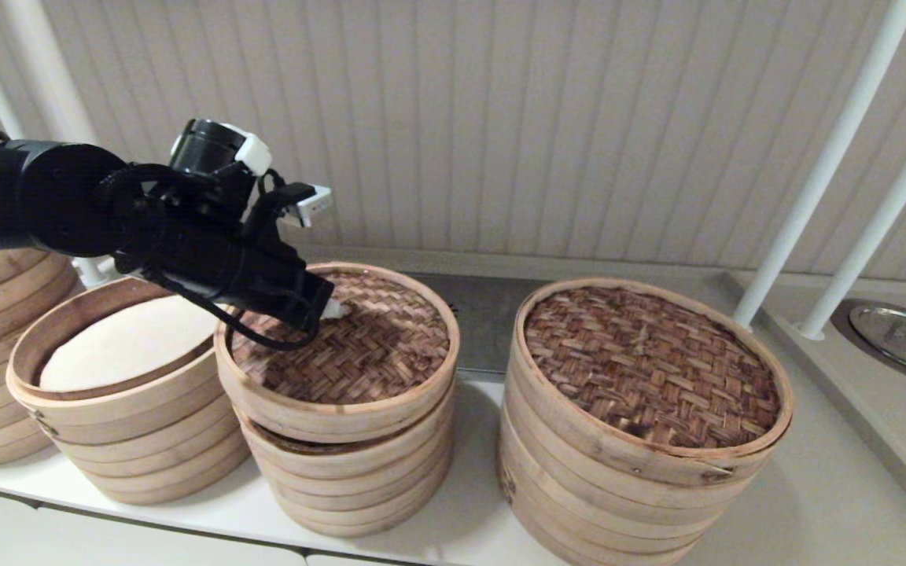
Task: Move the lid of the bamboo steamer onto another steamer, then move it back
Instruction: Pick up the steamer, then put the steamer
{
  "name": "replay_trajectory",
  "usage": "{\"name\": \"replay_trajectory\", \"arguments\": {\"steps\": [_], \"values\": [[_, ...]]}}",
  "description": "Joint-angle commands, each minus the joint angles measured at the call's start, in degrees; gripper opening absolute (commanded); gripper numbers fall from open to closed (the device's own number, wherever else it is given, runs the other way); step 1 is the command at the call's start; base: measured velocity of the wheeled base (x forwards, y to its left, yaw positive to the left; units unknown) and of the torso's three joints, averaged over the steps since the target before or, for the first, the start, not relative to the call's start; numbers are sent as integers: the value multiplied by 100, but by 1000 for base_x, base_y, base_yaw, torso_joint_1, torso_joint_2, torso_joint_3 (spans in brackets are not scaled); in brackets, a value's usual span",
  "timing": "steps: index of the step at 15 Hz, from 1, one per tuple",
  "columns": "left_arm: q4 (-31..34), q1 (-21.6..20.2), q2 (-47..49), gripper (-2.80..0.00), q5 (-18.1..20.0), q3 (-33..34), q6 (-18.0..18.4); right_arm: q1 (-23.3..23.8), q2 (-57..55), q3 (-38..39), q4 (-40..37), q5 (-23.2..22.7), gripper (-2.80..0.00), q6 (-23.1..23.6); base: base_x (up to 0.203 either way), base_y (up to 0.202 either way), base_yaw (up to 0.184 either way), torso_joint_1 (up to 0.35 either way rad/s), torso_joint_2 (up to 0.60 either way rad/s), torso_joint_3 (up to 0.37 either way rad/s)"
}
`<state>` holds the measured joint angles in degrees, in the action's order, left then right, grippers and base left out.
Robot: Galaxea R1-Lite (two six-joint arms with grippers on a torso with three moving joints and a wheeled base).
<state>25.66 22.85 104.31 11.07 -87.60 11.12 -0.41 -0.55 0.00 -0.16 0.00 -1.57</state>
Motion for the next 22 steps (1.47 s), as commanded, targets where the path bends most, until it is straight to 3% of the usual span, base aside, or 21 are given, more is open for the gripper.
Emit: {"name": "replay_trajectory", "arguments": {"steps": [1,10,22], "values": [[9,1,-111,-280,14,29,-1,-2,2,-3,-2,0,-280,-1,0,0,0,0,0,0],[0,-295,-392,-280,39,76,-22,-2,2,0,-2,0,-280,-1,0,0,0,0,0,0],[-376,-1685,-806,-280,94,534,-5,-2,2,0,-2,0,-280,-1,0,0,0,0,0,0]]}}
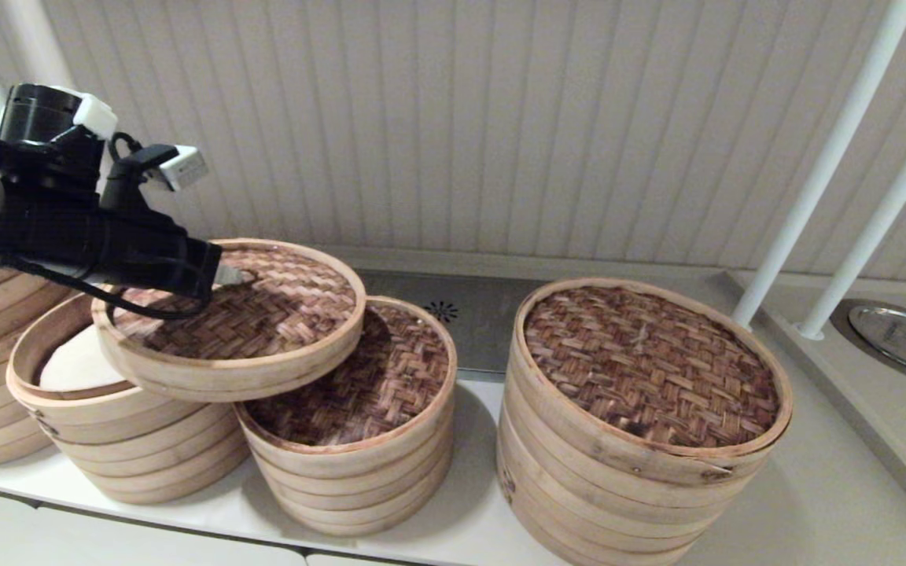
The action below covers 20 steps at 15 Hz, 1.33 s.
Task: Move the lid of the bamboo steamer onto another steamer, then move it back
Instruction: Put the steamer
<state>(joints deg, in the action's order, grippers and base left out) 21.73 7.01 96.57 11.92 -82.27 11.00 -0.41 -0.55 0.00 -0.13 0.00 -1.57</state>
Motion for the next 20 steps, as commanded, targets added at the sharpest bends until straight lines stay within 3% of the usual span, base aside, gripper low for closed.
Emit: {"name": "replay_trajectory", "arguments": {"steps": [1,6,10,16,20], "values": [[-30,-202,-41,-280,12,9,7,-2,-6,0,-4,0,-280,-1,0,0,0,0,0,0],[-323,-676,-36,-280,249,164,-11,-2,-5,0,-4,0,-280,-1,0,0,0,0,0,0],[-543,-1486,-52,-280,596,210,-85,-2,2,0,5,0,-280,-1,0,0,0,0,0,0],[-726,-2313,-66,-280,1165,444,-72,-2,-5,0,-4,0,-280,-1,0,0,0,0,0,0],[-967,-2545,-43,-280,1383,746,-53,-2,-3,0,-2,0,-280,-1,0,0,0,0,0,0]]}}
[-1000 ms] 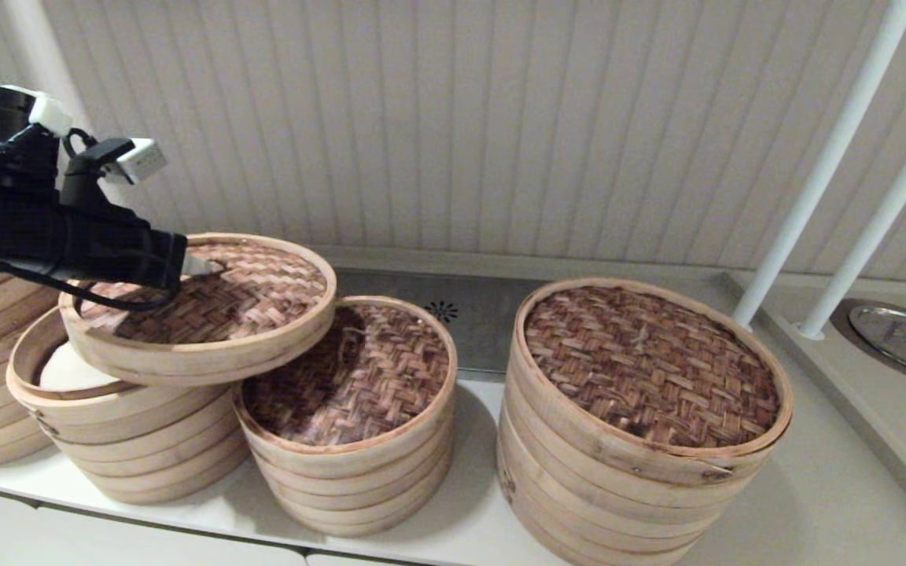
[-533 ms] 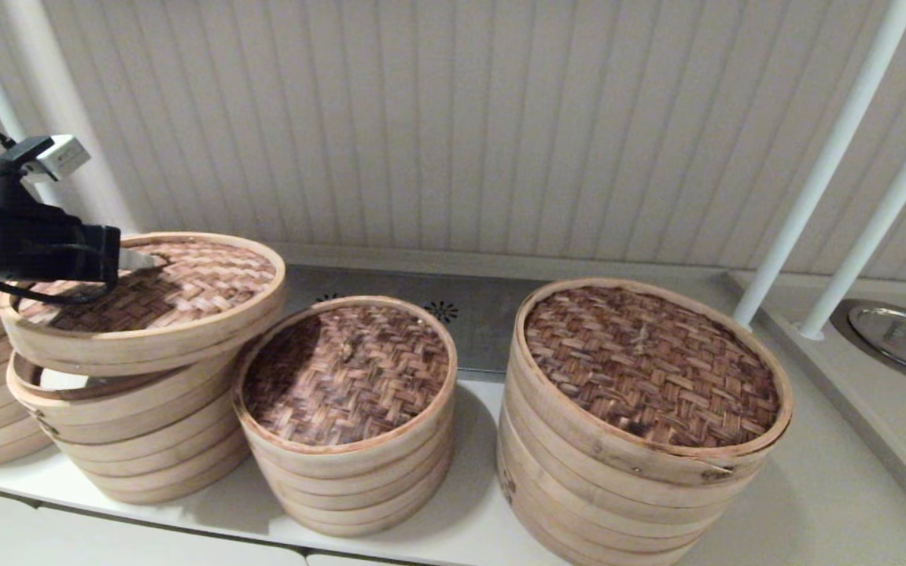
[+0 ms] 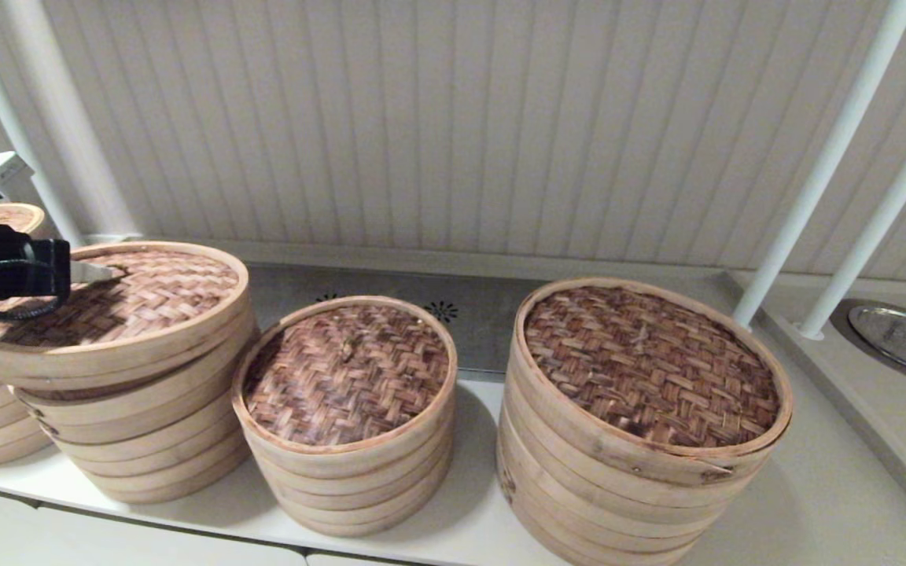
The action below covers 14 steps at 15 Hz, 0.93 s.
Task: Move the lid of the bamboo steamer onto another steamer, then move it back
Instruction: Put the steamer
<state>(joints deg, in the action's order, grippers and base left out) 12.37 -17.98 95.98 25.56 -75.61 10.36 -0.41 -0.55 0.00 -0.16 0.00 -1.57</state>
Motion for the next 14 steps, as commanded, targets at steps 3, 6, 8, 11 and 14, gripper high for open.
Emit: {"name": "replay_trajectory", "arguments": {"steps": [3,6,8,11,14], "values": [[-579,-53,126,-280,31,401,-3,-2,-7,0,-2,0,-280,-1,0,0,0,0,0,0],[-1002,-50,232,-280,19,598,-25,-2,2,0,-2,0,-280,-1,0,0,0,0,0,0],[-1042,-103,294,-280,34,622,-14,-2,2,0,-2,0,-280,-1,0,0,0,0,0,0],[-1053,-193,342,-280,50,618,-8,-2,2,0,7,0,-280,-1,0,0,0,0,0,0],[-1053,-281,356,-280,57,600,-8,-2,-7,0,7,0,-280,-1,0,0,0,0,0,0]]}}
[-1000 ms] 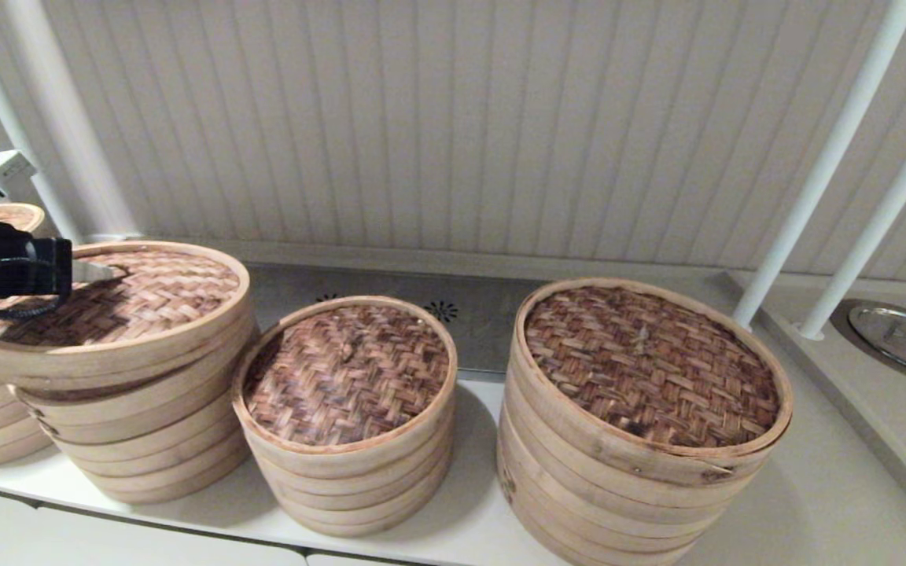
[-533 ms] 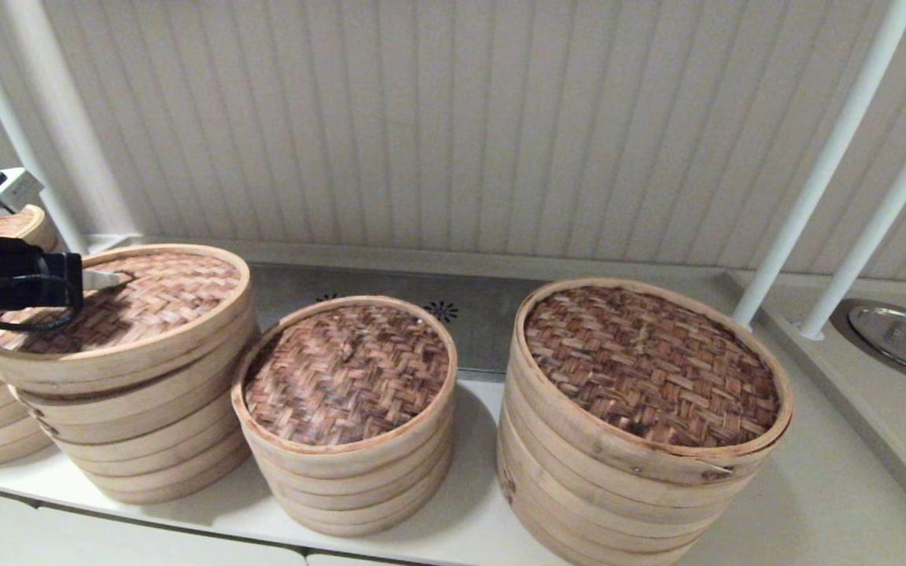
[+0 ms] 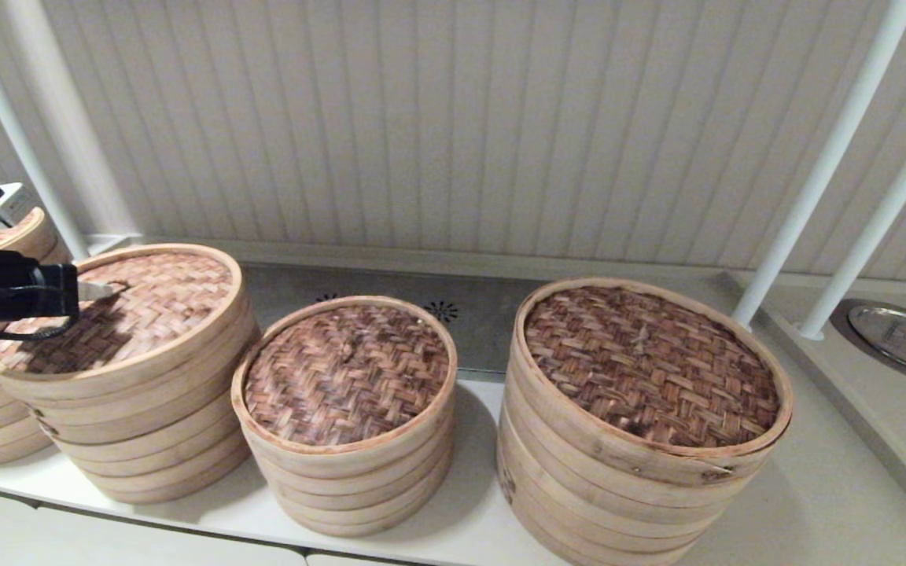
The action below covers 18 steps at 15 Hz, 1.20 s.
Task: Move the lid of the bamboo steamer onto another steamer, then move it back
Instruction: Put the steamer
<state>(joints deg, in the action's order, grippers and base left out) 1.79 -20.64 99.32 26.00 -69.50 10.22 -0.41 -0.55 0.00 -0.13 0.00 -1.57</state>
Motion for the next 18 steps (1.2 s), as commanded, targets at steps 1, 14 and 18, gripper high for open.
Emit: {"name": "replay_trajectory", "arguments": {"steps": [1,14,18], "values": [[3,-46,55,-280,22,-11,7,-2,2,0,-2,0,-280,-1,0,0,0,0,0,0],[5,-89,299,-280,116,-328,-20,-2,2,0,-4,0,-280,-1,0,0,0,0,0,0],[5,-89,308,-280,230,-152,-11,-2,1,0,-4,0,-280,-1,0,0,0,0,0,0]]}}
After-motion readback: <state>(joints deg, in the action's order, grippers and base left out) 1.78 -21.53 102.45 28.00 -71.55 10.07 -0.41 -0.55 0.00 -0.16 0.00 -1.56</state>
